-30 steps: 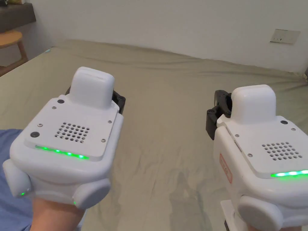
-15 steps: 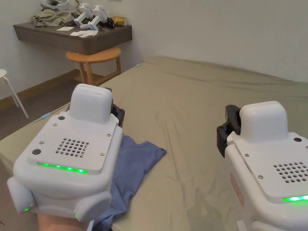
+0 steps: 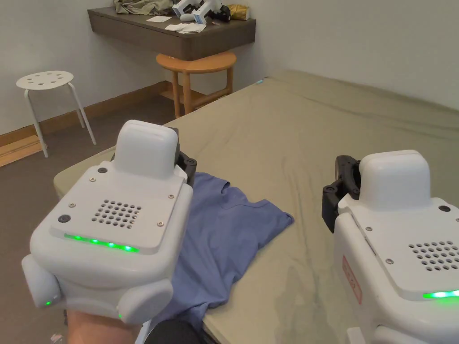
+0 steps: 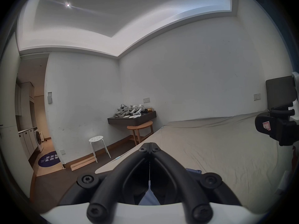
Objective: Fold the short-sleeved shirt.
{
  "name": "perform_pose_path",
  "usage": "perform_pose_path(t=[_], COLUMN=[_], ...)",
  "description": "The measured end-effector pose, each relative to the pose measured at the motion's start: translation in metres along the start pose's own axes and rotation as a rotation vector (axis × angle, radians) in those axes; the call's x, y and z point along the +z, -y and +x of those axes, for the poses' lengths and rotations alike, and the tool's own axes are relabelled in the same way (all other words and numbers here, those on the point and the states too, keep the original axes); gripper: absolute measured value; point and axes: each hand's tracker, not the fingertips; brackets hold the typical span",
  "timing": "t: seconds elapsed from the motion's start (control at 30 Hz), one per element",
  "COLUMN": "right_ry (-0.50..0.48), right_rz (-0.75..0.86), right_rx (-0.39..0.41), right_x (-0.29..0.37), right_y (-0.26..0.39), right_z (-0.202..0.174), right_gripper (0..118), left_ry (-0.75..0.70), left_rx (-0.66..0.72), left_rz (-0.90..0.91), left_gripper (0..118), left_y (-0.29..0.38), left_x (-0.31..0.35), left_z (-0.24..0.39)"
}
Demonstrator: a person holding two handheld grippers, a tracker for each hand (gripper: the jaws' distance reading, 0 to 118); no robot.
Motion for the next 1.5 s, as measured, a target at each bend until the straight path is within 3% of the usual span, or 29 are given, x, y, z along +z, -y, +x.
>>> perform_pose_path(t=[0.3, 0.53, 0.67, 0.7, 0.73, 0.77, 0.8, 0.87, 1.0, 1.13, 1.2, 1.23, 1.27, 1.33, 1.5], right_ry=[-0.002, 0.024, 0.049, 0.055, 0.061, 0.066, 0.070, 0.076, 0.083, 0.080, 0.076, 0.074, 0.072, 0.066, 0.066], right_rz=[-0.063, -0.138, -0.196, -0.213, -0.230, -0.246, -0.262, -0.288, -0.327, -0.349, -0.351, -0.352, -0.353, -0.354, -0.341], right_rx=[0.022, 0.052, 0.066, 0.069, 0.070, 0.070, 0.068, 0.062, 0.055, 0.031, 0.015, 0.008, 0.003, -0.003, -0.005], right_x=[-0.024, -0.054, -0.075, -0.081, -0.085, -0.090, -0.094, -0.102, -0.111, -0.115, -0.115, -0.115, -0.114, -0.112, -0.095], right_y=[0.014, 0.031, 0.044, 0.049, 0.053, 0.057, 0.061, 0.068, 0.079, 0.085, 0.086, 0.086, 0.087, 0.087, 0.079], right_z=[0.004, 0.015, 0.024, 0.027, 0.029, 0.031, 0.033, 0.037, 0.040, 0.042, 0.041, 0.040, 0.040, 0.038, 0.039], right_gripper=[2, 2, 2, 2, 2, 2, 2, 2, 2, 2, 2, 2, 2, 2, 2], left_ry=[0.049, 0.148, 0.124, 0.114, 0.111, 0.103, 0.124, 0.128, 0.156, 0.207, 0.197, 0.225, 0.230, 0.211, 0.236], left_rx=[0.004, 0.057, 0.051, 0.046, 0.047, 0.051, 0.066, 0.061, -0.017, 0.049, 0.029, -0.004, -0.022, -0.083, -0.010], left_rz=[-0.185, -0.549, -0.711, -0.747, -0.788, -0.833, -0.860, -0.820, -0.934, -0.943, -0.930, -0.919, -0.908, -0.915, -0.887], left_gripper=[0, 0, 0, 13, 41, 93, 118, 111, 112, 103, 79, 54, 6, 0, 0], left_y=[0.044, 0.135, 0.195, 0.208, 0.222, 0.235, 0.244, 0.249, 0.273, 0.269, 0.262, 0.255, 0.254, 0.259, 0.258], left_x=[-0.065, -0.177, -0.238, -0.252, -0.264, -0.276, -0.282, -0.287, -0.308, -0.313, -0.308, -0.304, -0.304, -0.305, -0.302], left_z=[0.002, 0.001, -0.001, -0.002, -0.001, -0.002, -0.003, -0.002, 0.008, 0.001, 0.004, 0.008, 0.010, 0.015, 0.003])
